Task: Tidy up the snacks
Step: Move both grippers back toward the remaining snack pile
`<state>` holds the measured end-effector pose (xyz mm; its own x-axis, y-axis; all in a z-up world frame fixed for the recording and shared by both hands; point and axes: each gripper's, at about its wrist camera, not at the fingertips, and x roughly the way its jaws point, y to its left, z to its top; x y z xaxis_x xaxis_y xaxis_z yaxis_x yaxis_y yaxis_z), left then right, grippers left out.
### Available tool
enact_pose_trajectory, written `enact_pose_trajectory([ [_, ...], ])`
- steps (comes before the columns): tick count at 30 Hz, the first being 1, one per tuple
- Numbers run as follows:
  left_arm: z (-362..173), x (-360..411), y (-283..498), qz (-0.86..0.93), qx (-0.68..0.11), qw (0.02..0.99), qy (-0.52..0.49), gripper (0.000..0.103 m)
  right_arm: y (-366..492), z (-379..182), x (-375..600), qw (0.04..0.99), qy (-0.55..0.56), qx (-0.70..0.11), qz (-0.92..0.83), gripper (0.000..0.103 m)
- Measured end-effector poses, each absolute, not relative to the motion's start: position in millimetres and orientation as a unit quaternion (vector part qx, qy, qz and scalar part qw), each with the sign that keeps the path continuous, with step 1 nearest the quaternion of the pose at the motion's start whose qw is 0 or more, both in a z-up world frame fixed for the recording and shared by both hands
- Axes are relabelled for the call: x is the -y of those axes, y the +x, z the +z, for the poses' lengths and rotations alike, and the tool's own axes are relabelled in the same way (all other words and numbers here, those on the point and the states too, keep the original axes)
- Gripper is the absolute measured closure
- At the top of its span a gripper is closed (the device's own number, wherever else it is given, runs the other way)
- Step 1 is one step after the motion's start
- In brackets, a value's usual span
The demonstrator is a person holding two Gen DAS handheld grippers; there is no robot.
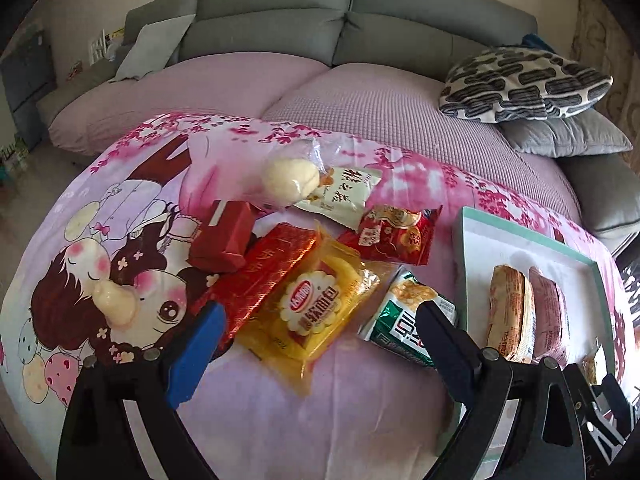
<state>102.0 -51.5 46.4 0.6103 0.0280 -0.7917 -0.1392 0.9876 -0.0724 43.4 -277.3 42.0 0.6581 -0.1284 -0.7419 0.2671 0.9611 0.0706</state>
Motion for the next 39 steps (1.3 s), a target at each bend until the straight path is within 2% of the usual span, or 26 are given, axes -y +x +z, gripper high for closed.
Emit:
enact_pose_trajectory([
  [14,46,-24,82,0.174,-0.421,0.878,-0.147,0.007,50,56,201,0.924,0.034,-0.38,-0.016,0.0],
  [24,38,-56,76,0.237,-0.418,0.865,-0.145,0.007,57,49,158,0.921,0.01,-0.389,0.03,0.0],
  [39,27,-89,80,0.236,-0.422,0.862,-0.154,0.007,70,21,110,0.906,-0.011,-0.421,0.043,0.0],
])
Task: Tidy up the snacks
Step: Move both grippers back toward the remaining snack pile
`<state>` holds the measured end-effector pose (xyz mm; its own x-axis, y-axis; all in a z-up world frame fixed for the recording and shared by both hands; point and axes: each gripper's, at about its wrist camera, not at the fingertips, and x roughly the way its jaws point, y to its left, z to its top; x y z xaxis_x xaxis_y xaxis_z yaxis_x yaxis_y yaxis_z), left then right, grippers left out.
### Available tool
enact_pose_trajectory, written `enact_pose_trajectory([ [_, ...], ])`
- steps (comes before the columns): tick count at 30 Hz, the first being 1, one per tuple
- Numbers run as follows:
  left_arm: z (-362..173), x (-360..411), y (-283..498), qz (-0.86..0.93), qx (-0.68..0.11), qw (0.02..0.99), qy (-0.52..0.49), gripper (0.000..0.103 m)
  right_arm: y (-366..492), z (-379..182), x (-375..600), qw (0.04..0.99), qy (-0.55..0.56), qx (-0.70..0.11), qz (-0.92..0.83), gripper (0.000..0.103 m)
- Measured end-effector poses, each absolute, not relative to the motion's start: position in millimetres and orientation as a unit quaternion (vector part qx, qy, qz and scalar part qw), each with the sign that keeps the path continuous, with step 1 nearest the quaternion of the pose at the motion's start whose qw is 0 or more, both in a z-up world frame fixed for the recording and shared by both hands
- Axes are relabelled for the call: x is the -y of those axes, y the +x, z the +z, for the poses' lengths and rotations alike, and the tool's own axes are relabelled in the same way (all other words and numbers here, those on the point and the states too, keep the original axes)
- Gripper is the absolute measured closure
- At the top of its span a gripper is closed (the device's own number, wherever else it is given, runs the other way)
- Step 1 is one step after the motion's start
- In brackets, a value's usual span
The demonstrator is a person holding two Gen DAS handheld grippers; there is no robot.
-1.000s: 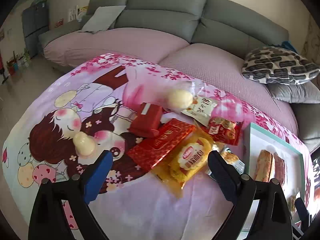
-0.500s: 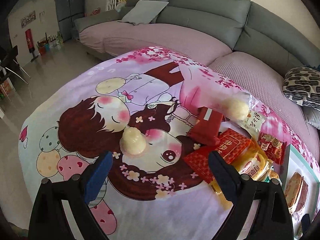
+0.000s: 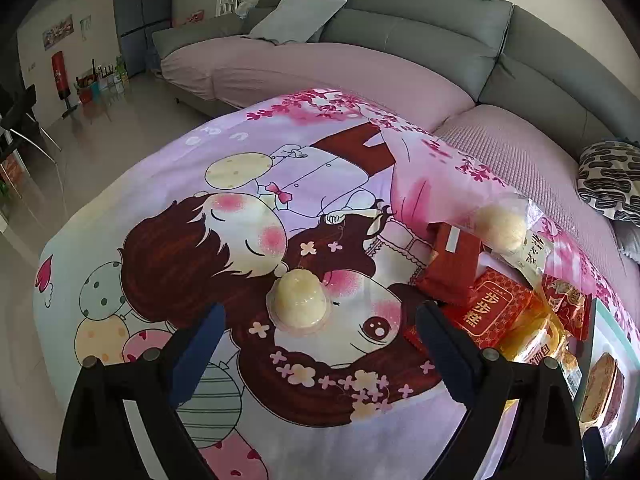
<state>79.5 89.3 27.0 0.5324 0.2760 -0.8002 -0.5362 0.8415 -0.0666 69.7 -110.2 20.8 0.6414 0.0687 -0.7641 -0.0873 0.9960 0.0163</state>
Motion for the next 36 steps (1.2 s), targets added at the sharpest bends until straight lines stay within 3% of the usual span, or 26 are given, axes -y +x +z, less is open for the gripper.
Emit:
enact_pose_trajectory([
  [30,0,-143,102,0.124,-0.481,0.854,-0.151,0.007,79,33,93,0.925,0.027,-0.378,0.01,0.001],
  [33,-5,-143,103,0.114,-0.49,0.85,-0.153,0.017,83,31,90,0.923,0.029,-0.383,0.008,0.014],
  [34,-7,-144,103,0.108,-0.494,0.848,-0.159,0.025,85,30,88,0.922,0.028,-0.387,0.008,0.016],
  [36,-11,-145,104,0.106,-0.5,0.844,-0.162,0.028,89,28,83,0.919,0.028,-0.393,0.014,0.02],
])
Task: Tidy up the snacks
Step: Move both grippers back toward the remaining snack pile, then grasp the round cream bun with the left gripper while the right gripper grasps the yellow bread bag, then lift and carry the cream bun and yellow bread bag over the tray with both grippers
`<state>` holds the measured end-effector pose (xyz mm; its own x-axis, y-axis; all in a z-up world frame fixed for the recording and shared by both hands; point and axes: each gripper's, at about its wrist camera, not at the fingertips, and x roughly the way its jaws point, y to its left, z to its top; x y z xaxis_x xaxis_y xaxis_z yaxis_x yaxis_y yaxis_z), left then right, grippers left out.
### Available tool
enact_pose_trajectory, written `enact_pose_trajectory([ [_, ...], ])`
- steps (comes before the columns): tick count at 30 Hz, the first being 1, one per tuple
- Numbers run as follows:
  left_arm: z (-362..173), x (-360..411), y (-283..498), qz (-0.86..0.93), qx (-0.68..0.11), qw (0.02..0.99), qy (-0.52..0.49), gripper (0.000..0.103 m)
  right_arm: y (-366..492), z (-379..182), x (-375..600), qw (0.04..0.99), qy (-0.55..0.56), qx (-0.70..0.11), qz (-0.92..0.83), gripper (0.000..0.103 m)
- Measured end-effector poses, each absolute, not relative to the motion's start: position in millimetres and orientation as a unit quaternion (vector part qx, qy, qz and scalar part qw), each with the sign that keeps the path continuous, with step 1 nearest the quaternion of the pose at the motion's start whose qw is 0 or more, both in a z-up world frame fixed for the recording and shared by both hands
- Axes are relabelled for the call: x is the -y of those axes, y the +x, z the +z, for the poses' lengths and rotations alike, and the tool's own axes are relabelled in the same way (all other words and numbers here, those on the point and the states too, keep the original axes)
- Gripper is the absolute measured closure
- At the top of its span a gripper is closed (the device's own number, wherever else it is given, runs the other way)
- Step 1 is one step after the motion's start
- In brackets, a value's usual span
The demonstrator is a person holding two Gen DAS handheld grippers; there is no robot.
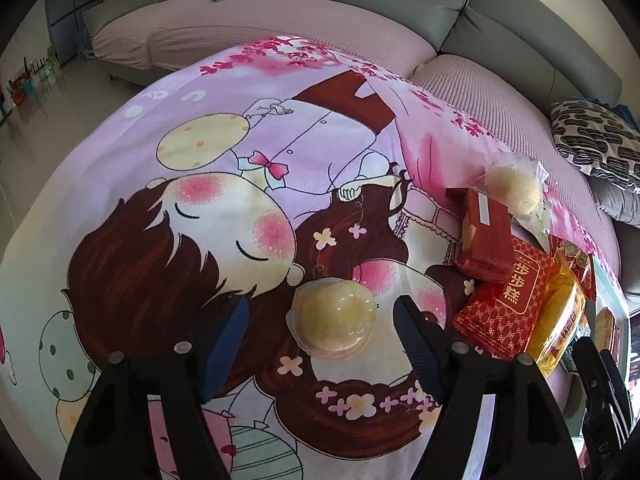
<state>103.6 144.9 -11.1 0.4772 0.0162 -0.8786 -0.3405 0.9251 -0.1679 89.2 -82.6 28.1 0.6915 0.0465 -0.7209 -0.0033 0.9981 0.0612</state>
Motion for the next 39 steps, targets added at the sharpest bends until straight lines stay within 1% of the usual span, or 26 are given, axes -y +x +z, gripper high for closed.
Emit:
enact_pose_trajectory([
  [2,-13,-145,104,0.106,-0.503,0.843,-0.158,0.031,93,27,77,0.917,0.033,-0.398,0.026,0.027],
  [4,-14,-145,103,0.106,-0.505,0.843,-0.153,0.032,96,23,71,0.912,0.038,-0.406,0.034,0.03],
  [6,-15,-143,103,0.106,-0.509,0.842,-0.142,0.034,100,19,66,0.91,0.036,-0.412,0.038,0.036],
  [9,-17,-138,104,0.109,-0.515,0.842,-0.12,0.036,104,10,62,0.902,0.042,-0.427,0.044,0.042],
  [11,-19,-136,105,0.112,-0.517,0.842,-0.107,0.038,107,5,61,0.899,0.048,-0.433,0.046,0.045],
  [13,-19,-137,105,0.112,-0.516,0.843,-0.106,0.04,110,1,62,0.896,0.055,-0.438,0.045,0.045],
  [16,-19,-136,106,0.113,-0.513,0.845,-0.102,0.045,114,-3,64,0.891,0.069,-0.446,0.047,0.046],
  [18,-19,-135,106,0.112,-0.509,0.848,-0.098,0.05,116,-6,65,0.888,0.074,-0.452,0.047,0.048],
  [20,-18,-135,106,0.108,-0.507,0.849,-0.101,0.059,117,-10,67,0.884,0.09,-0.456,0.052,0.051],
  [27,-17,-137,105,0.103,-0.502,0.851,-0.113,0.059,115,-8,68,0.885,0.095,-0.452,0.057,0.056],
  [39,-11,-136,102,0.088,-0.493,0.856,-0.132,0.059,108,1,79,0.887,0.107,-0.445,0.056,0.059],
])
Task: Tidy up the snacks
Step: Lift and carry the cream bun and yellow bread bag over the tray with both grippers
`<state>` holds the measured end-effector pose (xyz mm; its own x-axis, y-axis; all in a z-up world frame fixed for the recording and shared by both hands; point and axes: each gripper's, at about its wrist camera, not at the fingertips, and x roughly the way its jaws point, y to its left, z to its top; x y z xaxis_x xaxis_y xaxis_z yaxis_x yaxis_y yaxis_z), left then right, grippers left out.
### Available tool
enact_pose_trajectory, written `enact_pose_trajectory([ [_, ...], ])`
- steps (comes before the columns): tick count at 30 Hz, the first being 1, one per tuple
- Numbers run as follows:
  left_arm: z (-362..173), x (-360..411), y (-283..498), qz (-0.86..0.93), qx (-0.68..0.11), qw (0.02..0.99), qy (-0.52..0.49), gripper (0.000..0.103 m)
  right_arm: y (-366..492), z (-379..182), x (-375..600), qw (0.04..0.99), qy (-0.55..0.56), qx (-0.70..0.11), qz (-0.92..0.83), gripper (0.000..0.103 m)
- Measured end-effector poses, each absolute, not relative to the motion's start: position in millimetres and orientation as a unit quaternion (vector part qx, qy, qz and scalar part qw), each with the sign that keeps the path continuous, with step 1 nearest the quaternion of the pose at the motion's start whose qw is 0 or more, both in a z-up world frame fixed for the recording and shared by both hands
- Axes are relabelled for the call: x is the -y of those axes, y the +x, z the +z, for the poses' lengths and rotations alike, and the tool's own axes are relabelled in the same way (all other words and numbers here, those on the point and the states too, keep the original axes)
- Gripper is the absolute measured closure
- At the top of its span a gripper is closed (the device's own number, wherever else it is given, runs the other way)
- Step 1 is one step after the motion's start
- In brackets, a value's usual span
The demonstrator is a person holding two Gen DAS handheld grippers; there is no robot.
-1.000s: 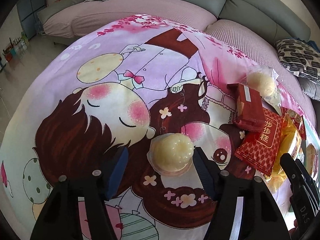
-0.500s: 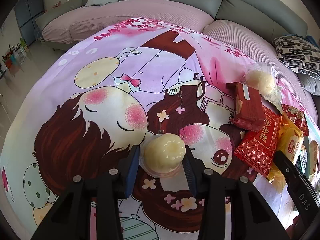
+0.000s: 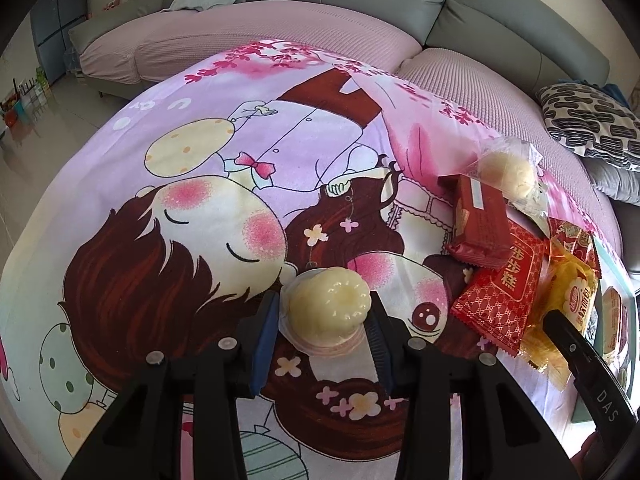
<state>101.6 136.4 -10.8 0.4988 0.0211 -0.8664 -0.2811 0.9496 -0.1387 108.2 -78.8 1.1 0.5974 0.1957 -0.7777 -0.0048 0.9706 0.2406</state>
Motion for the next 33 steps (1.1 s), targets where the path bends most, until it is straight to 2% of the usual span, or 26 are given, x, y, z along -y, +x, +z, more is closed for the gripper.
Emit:
enact_pose_trajectory([
  [20,32,-106,99,0.06,-0.447,0.887,-0.101,0.059,92,35,96,0.903,0.122,-0.407,0.067,0.059],
  [33,47,-46,104,0.01,-0.44,0.896,-0.055,0.059,85,48,164,0.909,0.152,-0.389,0.01,0.059],
])
